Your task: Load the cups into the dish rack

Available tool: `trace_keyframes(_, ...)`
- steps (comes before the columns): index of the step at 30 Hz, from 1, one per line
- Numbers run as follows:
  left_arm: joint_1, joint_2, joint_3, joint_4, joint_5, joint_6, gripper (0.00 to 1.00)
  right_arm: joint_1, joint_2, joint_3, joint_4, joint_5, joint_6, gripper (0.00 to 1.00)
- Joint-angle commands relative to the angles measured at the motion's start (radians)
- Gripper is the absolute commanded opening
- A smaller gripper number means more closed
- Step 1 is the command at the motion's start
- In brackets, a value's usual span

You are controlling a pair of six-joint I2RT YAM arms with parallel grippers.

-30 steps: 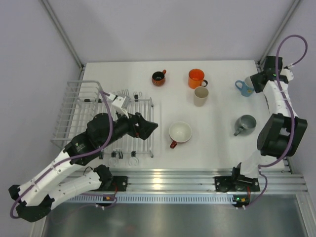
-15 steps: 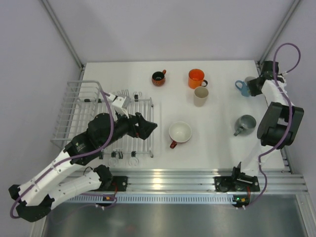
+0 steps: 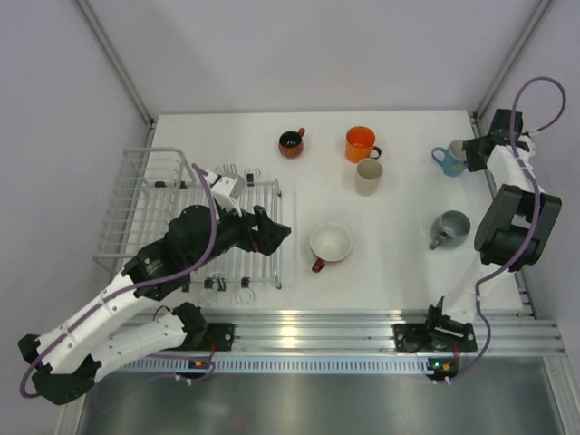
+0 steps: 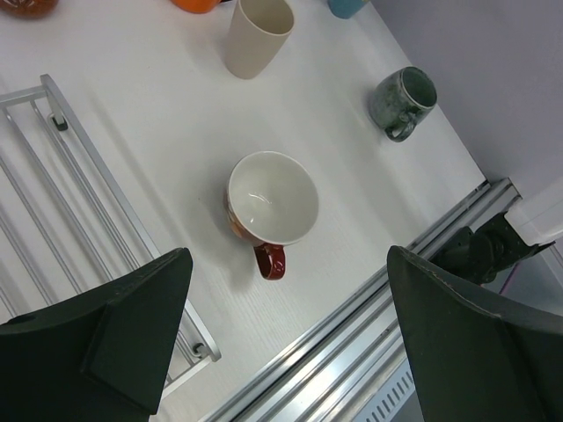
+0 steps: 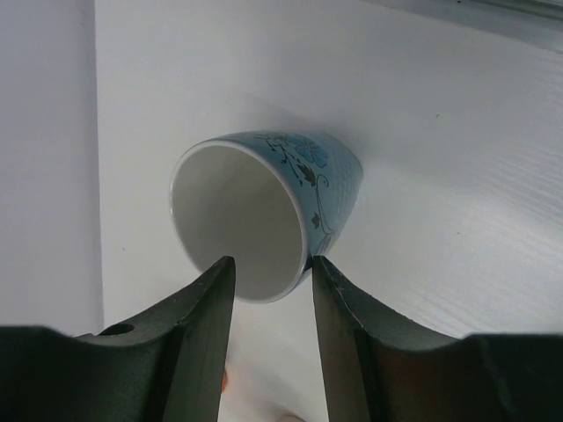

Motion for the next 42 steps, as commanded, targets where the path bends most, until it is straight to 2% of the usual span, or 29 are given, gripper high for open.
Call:
trace_keyframes(1, 0.0, 0.008, 0.026, 0.006, -0.019, 0.006, 0.98, -0.015, 0.032, 0.045, 0.024, -0.026, 0.012, 0.41)
trace_keyframes(9, 0.0, 0.034, 0.035, 0.007, -0.015, -0.002, 0.98, -0.014, 0.048, -0.013, 0.025, -0.021, 0.003, 0.41)
trace_keyframes(12, 0.0, 0.05, 0.044, 0.009, -0.007, -0.003, 0.98, -0.015, 0.058, -0.021, 0.035, -0.02, -0.023, 0.35)
trace_keyframes(13, 0.0, 0.058, 0.046, 0.009, -0.004, -0.003, 0.98, -0.015, 0.061, -0.019, 0.041, -0.024, -0.032, 0.32)
trace_keyframes(14, 0.0, 0.06, 0.05, 0.009, -0.001, -0.005, 0.98, -0.015, 0.064, -0.018, 0.042, -0.026, -0.04, 0.22)
trace_keyframes(19, 0.0, 0.058, 0.052, 0.01, -0.009, -0.02, 0.98, -0.015, 0.055, -0.016, 0.055, -0.027, -0.093, 0.0)
trace_keyframes(26, 0.0, 0.061, 0.055, 0.007, -0.016, -0.04, 0.97, -0.015, -0.034, -0.094, 0.136, -0.076, -0.199, 0.0)
trace_keyframes(32, 0.0, 0.09, 0.09, 0.007, 0.0, -0.054, 0.97, -0.015, -0.188, -0.145, 0.188, -0.092, -0.247, 0.0)
trace_keyframes(37, 0.0, 0.153, 0.107, 0.021, 0.04, -0.097, 0.97, -0.015, -0.294, -0.232, 0.306, -0.213, -0.259, 0.0)
trace_keyframes(42, 0.0, 0.198, 0.147, 0.032, 0.086, -0.103, 0.96, -0.005, -0.403, -0.281, 0.335, -0.338, -0.23, 0.0)
